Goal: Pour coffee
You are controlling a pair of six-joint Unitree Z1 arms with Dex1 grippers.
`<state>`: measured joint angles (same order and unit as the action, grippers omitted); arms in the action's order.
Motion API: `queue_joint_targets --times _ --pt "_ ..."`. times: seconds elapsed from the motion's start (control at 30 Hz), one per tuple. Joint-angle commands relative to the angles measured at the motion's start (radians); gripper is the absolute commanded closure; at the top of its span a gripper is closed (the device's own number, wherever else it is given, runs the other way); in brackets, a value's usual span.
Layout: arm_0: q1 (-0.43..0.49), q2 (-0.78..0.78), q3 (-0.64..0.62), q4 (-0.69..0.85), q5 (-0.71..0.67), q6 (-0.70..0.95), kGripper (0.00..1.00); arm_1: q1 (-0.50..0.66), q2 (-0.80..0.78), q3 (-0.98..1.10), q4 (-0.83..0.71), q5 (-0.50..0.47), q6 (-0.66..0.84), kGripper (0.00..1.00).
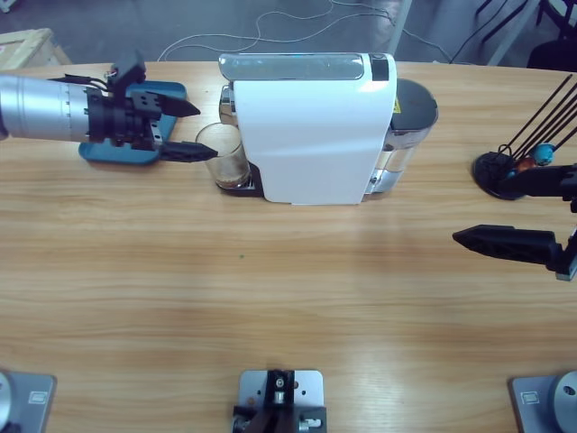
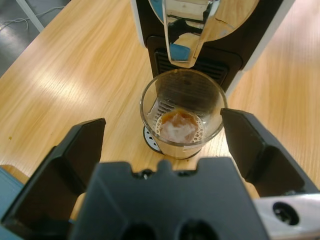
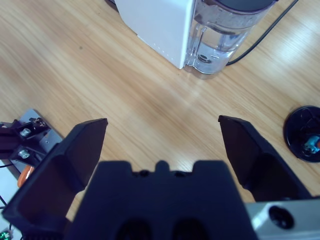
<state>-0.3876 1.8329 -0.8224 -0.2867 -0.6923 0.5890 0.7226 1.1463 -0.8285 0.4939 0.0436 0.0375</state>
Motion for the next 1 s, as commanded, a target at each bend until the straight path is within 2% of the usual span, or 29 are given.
queue_joint_targets --times 0.03,0.53,0.83,1.0 --pt "-0.030 0.075 -0.015 -0.017 -0.019 -0.003 0.000 0.011 -0.015 0.047 0.012 0.015 -0.014 0.000" --pt "-0.015 0.020 -0.005 -0.020 -0.012 -0.016 0.000 0.011 0.000 0.055 0.001 0.016 -0.014 0.000" --pt "-0.016 -0.067 0.059 -0.019 -0.024 -0.061 0.000 0.011 -0.019 0.076 -0.002 0.015 -0.010 0.000" --pt "-0.028 -0.065 0.100 -0.019 -0.028 -0.058 0.000 0.011 -0.021 0.085 -0.006 0.016 -0.008 0.000"
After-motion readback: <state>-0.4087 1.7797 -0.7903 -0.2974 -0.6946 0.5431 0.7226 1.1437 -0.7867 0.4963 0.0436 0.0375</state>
